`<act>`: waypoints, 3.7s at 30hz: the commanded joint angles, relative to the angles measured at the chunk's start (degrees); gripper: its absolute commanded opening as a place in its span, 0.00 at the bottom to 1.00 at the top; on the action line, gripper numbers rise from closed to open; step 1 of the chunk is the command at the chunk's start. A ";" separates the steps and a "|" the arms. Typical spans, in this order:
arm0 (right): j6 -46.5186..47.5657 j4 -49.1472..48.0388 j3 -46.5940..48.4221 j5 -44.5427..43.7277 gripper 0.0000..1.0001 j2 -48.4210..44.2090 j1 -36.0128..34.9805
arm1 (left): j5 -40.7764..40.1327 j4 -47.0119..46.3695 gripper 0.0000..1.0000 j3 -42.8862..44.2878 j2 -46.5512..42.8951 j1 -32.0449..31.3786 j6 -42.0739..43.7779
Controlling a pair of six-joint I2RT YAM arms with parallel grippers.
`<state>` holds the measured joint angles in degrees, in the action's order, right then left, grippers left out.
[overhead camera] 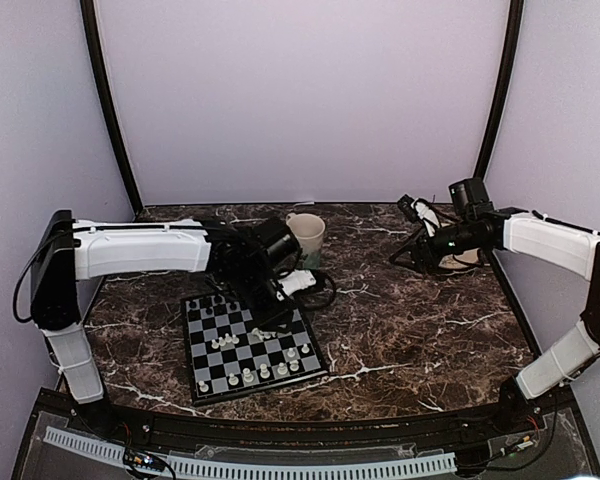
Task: Set up the chess pieces on the board
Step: Place the pawn at g2, then pick up the knight from the chessboard, then pass from the left arm to the right
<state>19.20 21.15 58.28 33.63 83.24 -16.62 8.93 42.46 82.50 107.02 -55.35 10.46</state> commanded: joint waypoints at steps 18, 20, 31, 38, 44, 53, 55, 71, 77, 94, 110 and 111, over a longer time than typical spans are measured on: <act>-8.47 3.52 23.38 -15.29 0.52 22.85 -28.58 | -12.78 -28.98 0.37 -19.78 -24.41 26.97 -9.33; -8.43 3.99 25.48 -16.53 0.52 25.60 -31.36 | -10.44 -29.19 0.37 -20.34 -24.95 28.81 -9.96; -8.03 10.31 37.22 -23.64 0.56 38.59 -40.31 | -10.37 -28.34 0.37 -22.77 -29.50 29.54 -8.65; -7.39 11.43 38.70 -23.43 0.56 40.88 -42.14 | -10.01 -28.20 0.37 -22.81 -29.86 29.57 -8.27; -7.47 12.53 40.17 -23.78 0.53 42.62 -42.80 | -9.59 -27.95 0.38 -22.79 -29.85 29.56 -8.09; -7.32 13.47 40.48 -25.33 0.45 43.27 -42.88 | -8.69 -27.56 0.38 -22.68 -29.00 29.59 -7.82; -6.93 13.38 39.99 -26.11 0.44 43.03 -42.88 | -8.49 -27.43 0.38 -22.63 -28.74 29.51 -7.74; -4.53 14.04 39.90 -22.86 0.20 43.67 -43.06 | -7.48 -27.34 0.38 -22.51 -27.84 29.57 -7.57; -4.76 14.40 39.43 -23.42 0.11 42.96 -42.93 | -7.34 -27.32 0.38 -22.56 -27.75 29.55 -7.54; -9.37 8.59 31.30 0.06 0.05 31.05 -32.03 | 15.70 -42.15 0.36 -27.83 -29.04 28.94 -27.36; -10.57 11.59 30.75 26.47 0.07 29.71 -27.20 | 14.66 -64.24 0.42 -44.23 -35.15 7.26 -0.33; -10.46 11.79 30.75 27.28 0.07 29.82 -27.30 | 14.37 -64.07 0.42 -43.79 -34.44 6.84 0.33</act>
<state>8.25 31.99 89.58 53.76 114.32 -43.81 25.41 -18.96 38.46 71.46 -46.81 4.14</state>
